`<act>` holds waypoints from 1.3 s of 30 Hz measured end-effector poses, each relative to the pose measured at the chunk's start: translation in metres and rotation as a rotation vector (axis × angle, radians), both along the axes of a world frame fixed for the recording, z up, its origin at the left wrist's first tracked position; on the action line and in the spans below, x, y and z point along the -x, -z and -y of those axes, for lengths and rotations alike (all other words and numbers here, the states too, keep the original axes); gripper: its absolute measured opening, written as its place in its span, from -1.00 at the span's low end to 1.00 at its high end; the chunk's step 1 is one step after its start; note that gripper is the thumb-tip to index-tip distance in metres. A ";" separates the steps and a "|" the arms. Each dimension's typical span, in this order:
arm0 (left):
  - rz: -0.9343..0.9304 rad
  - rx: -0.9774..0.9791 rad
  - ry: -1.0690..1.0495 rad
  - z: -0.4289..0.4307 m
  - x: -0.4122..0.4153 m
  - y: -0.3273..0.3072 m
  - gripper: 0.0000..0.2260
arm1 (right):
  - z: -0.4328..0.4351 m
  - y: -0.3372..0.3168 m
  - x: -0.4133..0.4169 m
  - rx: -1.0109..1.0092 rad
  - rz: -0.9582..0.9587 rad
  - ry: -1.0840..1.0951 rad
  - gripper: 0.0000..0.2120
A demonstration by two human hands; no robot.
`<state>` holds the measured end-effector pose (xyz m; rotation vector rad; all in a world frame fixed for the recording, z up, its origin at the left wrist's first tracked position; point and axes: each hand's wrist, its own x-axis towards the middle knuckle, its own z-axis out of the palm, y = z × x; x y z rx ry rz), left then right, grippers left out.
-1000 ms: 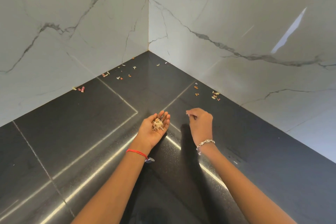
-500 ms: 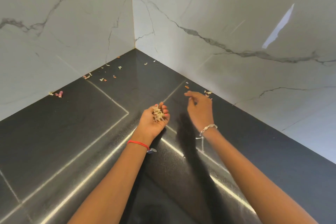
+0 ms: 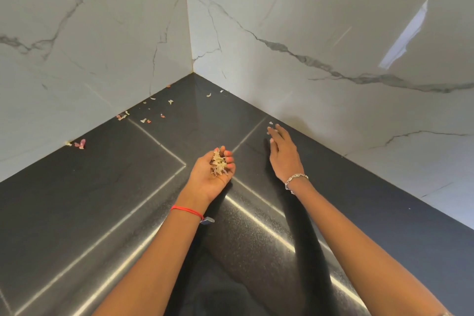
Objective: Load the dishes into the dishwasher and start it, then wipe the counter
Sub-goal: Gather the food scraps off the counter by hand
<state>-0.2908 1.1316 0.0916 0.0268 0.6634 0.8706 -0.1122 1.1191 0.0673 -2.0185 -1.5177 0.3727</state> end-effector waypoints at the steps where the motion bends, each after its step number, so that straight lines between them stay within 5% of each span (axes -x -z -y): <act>1: -0.002 -0.002 -0.007 -0.001 0.002 0.000 -0.71 | -0.006 0.000 -0.001 -0.027 -0.001 -0.018 -0.62; 7: -0.012 -0.010 -0.010 -0.005 0.006 -0.001 -0.71 | -0.041 0.001 -0.009 0.174 0.181 -0.143 -0.49; 13: 0.001 0.004 -0.008 -0.004 0.006 0.002 -0.71 | -0.014 0.000 0.006 0.189 0.229 -0.277 -0.56; 19: -0.015 0.006 -0.011 0.002 0.009 0.001 -0.72 | 0.024 0.002 0.021 0.186 0.218 -0.218 -0.37; 27: -0.015 0.017 -0.006 0.007 0.013 0.001 -0.72 | 0.025 -0.011 0.020 0.112 0.382 -0.145 -0.73; 29: -0.023 0.019 -0.009 0.007 0.012 0.000 -0.71 | 0.018 -0.016 0.020 0.101 0.284 -0.083 -0.74; 33: -0.050 0.042 -0.024 0.009 0.010 0.001 -0.71 | 0.020 -0.045 0.044 -0.202 -0.221 0.112 -0.84; 36: -0.054 0.029 -0.028 0.010 0.005 -0.001 -0.71 | 0.034 -0.063 0.081 -0.323 -0.257 -0.039 -0.86; 39: -0.027 0.026 -0.045 0.012 0.004 -0.004 -0.61 | 0.043 -0.064 0.109 -0.148 -0.143 -0.245 -0.76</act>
